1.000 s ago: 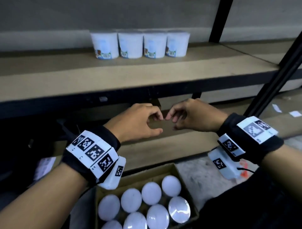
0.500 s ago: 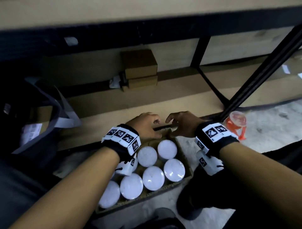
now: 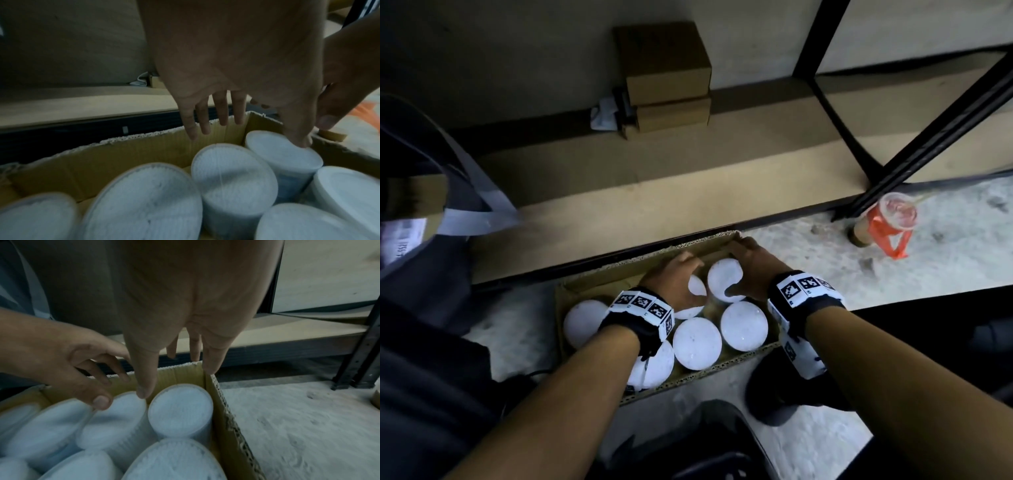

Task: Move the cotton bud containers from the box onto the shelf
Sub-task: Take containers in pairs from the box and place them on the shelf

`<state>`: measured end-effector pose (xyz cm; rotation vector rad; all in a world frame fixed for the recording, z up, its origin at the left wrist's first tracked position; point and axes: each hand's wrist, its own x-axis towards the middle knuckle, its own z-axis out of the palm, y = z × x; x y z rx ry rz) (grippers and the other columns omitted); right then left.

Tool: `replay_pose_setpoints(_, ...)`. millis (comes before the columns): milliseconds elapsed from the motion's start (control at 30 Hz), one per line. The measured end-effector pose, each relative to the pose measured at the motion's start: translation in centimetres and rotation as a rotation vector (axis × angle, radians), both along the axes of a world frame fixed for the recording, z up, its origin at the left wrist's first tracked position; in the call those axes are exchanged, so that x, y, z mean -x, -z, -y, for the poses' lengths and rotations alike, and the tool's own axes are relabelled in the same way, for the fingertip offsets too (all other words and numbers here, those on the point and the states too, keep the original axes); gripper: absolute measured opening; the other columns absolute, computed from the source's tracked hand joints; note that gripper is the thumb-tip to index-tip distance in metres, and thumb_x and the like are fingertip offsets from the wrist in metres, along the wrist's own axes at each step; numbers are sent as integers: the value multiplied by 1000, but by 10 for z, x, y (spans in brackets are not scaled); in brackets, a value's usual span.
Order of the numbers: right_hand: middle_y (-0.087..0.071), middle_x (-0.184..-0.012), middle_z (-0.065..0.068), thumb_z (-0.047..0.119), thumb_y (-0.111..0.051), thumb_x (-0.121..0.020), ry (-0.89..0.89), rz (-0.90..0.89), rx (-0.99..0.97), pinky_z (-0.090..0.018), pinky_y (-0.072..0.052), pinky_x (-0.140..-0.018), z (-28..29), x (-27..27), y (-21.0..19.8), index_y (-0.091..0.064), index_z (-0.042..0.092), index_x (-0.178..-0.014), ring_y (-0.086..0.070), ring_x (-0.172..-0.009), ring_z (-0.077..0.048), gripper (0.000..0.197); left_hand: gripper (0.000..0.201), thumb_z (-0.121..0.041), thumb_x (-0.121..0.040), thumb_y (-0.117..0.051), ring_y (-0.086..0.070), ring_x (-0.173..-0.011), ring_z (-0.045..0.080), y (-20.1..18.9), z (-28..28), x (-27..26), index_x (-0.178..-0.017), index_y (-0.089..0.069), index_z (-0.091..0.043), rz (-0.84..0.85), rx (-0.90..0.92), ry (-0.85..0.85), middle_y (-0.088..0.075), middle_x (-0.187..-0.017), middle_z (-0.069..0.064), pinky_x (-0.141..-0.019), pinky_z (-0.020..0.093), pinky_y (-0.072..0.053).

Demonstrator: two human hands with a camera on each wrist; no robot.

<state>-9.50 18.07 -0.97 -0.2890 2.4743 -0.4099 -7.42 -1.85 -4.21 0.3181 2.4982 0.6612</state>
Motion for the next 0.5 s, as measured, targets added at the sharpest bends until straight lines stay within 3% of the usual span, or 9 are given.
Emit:
replay_pose_setpoints(167, -21, -155, -10, 30, -78, -72, 13, 39, 16, -43, -46, -103, 0, 1, 22, -30, 28, -148, -48, -129, -35, 90, 72, -62, -60, -68, -50, -116, 19, 20, 5, -1, -123, -52, -30, -6, 25, 19, -42, -129, -9, -90, 40, -50)
replay_pose_setpoints(367, -6, -162, -4, 49, -68, -66, -45, 49, -3, -42, -45, -105, 0, 1, 53, -10, 30, -153, -47, -132, -28, 106, 70, -60, -62, -73, -47, -117, 23, 37, 7, -1, -121, -48, -32, -3, 45, 28, -39, -129, -8, -86, 43, -50)
replay_pose_setpoints(433, -6, -162, -4, 52, -65, -62, -41, 46, -16, -46, -49, -100, 1, 0, 57, -14, 35, -150, -49, -130, -31, 103, 68, -58, -62, -76, -44, -117, 22, 39, 5, -1, -119, -48, -34, -9, 67, 33, -38, -129, -9, -84, 43, -51)
replay_pose_setpoints(500, -14, -158, -5, 50, -68, -67, -21, 30, -70, -49, -52, -94, 4, -3, 53, -23, 36, -146, -50, -127, -34, 92, 65, -56, -61, -77, -42, -117, 22, 41, 3, -2, -115, -47, -35, -33, 97, 40, -37, -127, -9, -84, 43, -51)
